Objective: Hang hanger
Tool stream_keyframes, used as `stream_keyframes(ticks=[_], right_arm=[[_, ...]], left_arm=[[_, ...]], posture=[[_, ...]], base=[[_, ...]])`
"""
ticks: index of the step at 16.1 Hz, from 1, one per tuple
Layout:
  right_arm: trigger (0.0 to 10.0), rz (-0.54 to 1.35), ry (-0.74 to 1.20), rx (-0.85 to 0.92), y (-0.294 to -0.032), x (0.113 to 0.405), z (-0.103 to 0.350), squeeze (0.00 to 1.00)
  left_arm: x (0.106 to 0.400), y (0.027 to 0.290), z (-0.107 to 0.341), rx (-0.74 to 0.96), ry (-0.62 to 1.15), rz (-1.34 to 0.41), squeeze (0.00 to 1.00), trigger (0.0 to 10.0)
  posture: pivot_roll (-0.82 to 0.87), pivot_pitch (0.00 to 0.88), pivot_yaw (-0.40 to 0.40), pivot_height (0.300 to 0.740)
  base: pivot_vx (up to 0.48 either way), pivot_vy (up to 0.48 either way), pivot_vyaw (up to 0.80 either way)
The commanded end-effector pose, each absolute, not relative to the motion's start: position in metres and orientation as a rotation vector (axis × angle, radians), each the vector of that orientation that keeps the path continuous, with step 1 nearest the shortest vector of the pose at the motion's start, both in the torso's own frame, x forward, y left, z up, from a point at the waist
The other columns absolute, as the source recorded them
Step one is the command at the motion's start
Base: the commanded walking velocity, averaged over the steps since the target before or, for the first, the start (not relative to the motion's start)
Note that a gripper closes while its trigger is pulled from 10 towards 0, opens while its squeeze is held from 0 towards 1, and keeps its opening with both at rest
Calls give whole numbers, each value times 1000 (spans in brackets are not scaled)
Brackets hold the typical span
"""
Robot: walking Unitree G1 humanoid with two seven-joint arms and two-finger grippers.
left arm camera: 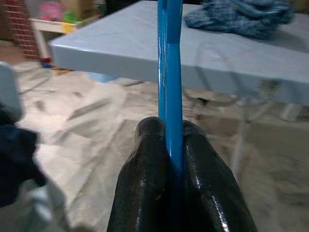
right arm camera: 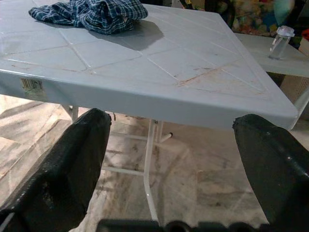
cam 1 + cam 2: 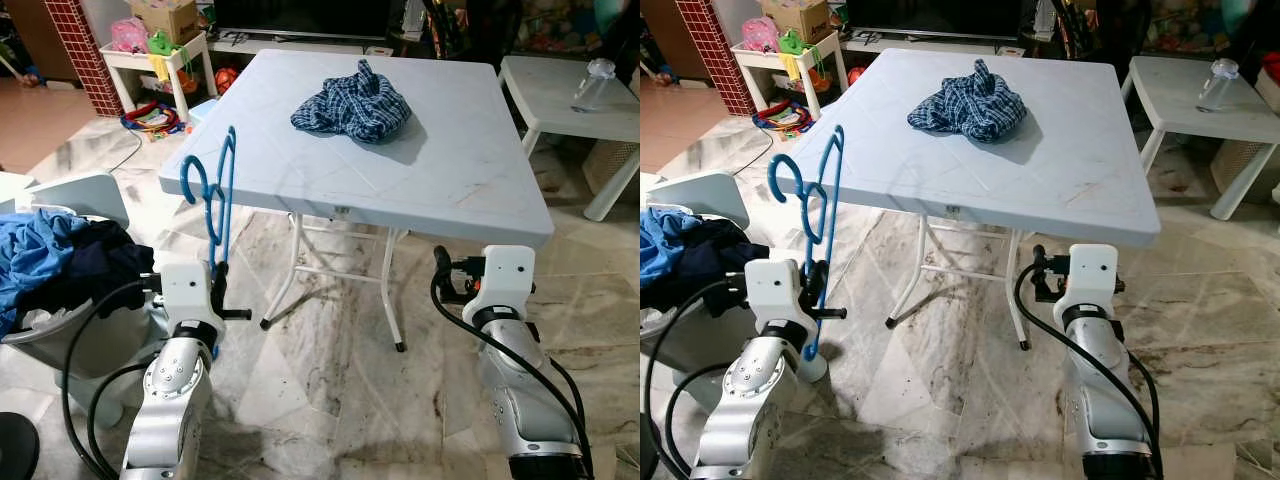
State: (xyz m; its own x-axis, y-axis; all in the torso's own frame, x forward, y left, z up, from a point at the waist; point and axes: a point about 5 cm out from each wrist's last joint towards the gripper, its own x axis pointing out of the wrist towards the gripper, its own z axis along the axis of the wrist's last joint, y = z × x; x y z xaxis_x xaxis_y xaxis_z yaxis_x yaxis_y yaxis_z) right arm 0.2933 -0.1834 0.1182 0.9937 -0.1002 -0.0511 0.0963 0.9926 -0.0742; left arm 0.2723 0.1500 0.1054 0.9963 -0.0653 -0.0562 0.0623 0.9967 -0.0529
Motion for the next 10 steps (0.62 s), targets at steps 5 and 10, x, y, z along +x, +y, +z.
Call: stream_keyframes(ticks=[5, 10], right_arm=[[10000, -72, 64, -60, -180, 293, 117, 0], [10000, -68, 69, -57, -178, 294, 116, 0]], left_arm=[[272, 131, 102, -103, 111, -226, 0, 10000], [270, 125, 100, -143, 141, -250, 0, 10000]], posture=[[0, 48, -27, 740], [3, 54, -29, 740]], base=[[0, 0, -154], [0, 0, -764]])
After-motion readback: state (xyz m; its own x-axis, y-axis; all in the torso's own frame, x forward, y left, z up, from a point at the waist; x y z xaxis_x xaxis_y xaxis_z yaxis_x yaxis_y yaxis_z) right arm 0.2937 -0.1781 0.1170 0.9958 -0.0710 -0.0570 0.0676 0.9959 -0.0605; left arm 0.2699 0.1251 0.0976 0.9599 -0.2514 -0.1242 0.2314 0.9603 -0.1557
